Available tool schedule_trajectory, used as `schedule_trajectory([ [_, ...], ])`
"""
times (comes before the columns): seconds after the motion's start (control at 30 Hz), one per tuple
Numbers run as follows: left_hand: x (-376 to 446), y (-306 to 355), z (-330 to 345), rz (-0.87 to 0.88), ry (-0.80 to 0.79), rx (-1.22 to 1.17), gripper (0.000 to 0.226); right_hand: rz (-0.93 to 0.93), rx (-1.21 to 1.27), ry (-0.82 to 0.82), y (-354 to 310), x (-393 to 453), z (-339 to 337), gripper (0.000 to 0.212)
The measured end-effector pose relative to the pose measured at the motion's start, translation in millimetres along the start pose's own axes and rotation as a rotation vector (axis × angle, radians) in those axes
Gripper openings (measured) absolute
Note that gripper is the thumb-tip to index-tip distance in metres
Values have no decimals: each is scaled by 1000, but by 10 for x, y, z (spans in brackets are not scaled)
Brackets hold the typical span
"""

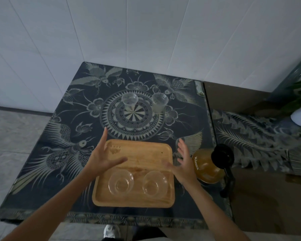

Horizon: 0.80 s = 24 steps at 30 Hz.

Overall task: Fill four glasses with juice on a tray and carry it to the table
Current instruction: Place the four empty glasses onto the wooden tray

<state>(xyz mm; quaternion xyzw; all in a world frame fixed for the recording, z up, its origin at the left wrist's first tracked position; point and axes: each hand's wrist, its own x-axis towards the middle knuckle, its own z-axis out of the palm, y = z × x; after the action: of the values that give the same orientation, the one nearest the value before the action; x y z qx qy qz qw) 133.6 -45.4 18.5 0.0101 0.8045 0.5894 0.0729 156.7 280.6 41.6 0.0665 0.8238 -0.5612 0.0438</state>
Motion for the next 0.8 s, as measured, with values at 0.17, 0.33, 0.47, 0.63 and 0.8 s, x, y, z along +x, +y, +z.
schedule_trajectory([
  [0.17,548,93,-23,-26,23,-22,140,-8,-5,23,-123,617,6,117],
  [0.33,1052,99,-15,-71,86,10,138,22,-66,41,-83,1226,64,116],
  [0.47,1430,-21,-11,-146,112,30,144,60,-115,40,50,1642,107,118],
  [0.63,1902,-196,1,-209,141,85,150,121,-71,28,190,2179,189,113],
  [0.8,2261,-341,30,-222,179,-1,140,120,-49,27,239,2642,340,111],
])
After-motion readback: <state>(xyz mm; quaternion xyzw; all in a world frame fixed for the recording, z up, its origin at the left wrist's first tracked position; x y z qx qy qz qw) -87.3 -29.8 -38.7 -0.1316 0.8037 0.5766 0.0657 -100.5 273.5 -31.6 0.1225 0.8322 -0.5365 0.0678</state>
